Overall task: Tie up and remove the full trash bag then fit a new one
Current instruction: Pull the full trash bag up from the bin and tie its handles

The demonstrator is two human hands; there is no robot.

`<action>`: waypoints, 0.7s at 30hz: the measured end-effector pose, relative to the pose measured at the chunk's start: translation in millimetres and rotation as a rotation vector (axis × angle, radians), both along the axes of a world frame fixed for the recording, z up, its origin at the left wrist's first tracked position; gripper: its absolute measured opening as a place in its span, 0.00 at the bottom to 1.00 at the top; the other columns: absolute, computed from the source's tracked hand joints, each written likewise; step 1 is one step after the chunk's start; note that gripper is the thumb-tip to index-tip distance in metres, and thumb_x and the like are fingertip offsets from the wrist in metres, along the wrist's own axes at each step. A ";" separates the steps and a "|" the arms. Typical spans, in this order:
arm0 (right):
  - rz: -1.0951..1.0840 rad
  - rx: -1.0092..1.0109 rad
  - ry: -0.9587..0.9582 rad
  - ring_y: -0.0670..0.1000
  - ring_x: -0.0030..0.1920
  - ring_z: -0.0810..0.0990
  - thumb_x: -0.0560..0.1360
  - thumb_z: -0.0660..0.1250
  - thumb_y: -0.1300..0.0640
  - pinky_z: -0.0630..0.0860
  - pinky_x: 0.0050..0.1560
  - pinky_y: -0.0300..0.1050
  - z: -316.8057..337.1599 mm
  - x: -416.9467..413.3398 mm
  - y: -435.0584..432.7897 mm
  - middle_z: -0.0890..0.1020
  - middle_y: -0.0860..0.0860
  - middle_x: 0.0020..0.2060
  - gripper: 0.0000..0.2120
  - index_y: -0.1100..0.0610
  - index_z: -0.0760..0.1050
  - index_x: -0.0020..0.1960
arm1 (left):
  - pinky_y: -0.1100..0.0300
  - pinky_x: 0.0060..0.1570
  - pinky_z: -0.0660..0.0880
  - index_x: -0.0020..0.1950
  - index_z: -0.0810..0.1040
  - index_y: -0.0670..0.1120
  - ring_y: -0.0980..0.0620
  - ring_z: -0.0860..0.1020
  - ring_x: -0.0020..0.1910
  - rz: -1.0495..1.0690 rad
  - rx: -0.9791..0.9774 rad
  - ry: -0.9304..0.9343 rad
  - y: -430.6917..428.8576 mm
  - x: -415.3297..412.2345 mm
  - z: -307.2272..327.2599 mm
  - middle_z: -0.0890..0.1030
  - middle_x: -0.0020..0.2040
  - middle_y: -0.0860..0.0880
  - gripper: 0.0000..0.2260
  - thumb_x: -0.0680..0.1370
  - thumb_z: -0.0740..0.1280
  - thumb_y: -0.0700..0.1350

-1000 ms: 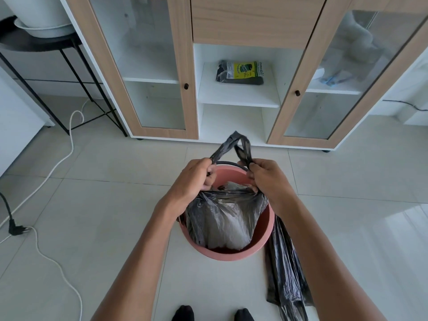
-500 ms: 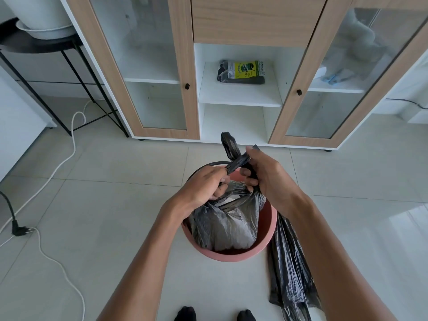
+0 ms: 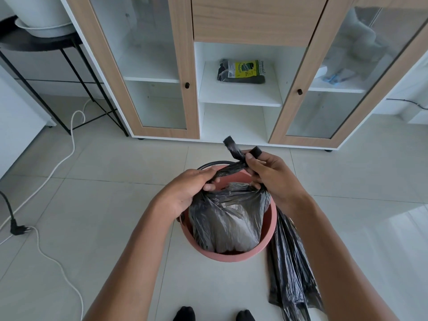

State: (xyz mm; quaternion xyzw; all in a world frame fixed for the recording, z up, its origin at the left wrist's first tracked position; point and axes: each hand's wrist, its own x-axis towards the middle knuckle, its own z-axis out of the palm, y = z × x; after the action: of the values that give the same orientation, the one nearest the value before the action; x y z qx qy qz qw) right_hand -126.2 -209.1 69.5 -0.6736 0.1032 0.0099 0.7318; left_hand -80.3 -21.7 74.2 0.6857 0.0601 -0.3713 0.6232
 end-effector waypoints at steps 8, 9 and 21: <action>0.061 -0.324 -0.148 0.39 0.29 0.74 0.79 0.66 0.63 0.68 0.33 0.30 -3.6 0.7 -8.6 0.82 0.42 0.32 0.09 0.57 0.84 0.53 | 0.61 0.31 0.70 0.39 0.75 0.47 0.53 0.69 0.28 0.117 -0.178 0.148 1.3 3.2 4.2 0.67 0.25 0.53 0.19 0.83 0.58 0.57; 0.062 -0.373 -0.163 0.38 0.31 0.78 0.79 0.67 0.64 0.72 0.35 0.28 -3.0 0.7 -8.3 0.84 0.41 0.35 0.09 0.57 0.85 0.53 | 0.61 0.32 0.72 0.39 0.75 0.47 0.53 0.71 0.28 0.111 -0.174 0.134 1.3 3.6 4.1 0.67 0.26 0.53 0.19 0.83 0.58 0.56; -0.009 -0.555 -0.150 0.40 0.44 0.85 0.75 0.72 0.62 0.80 0.50 0.40 -3.3 1.5 -5.8 0.87 0.41 0.41 0.10 0.50 0.86 0.50 | 0.67 0.39 0.76 0.42 0.84 0.49 0.57 0.84 0.40 0.063 0.173 -0.236 3.4 -0.4 -6.9 0.87 0.40 0.52 0.09 0.65 0.81 0.46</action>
State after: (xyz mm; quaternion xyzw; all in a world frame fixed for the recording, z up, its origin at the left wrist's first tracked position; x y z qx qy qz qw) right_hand -124.7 -214.9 66.2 -0.8465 0.0506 -0.0719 0.5251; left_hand -80.7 -18.3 67.3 0.7736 0.0398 -0.2617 0.5758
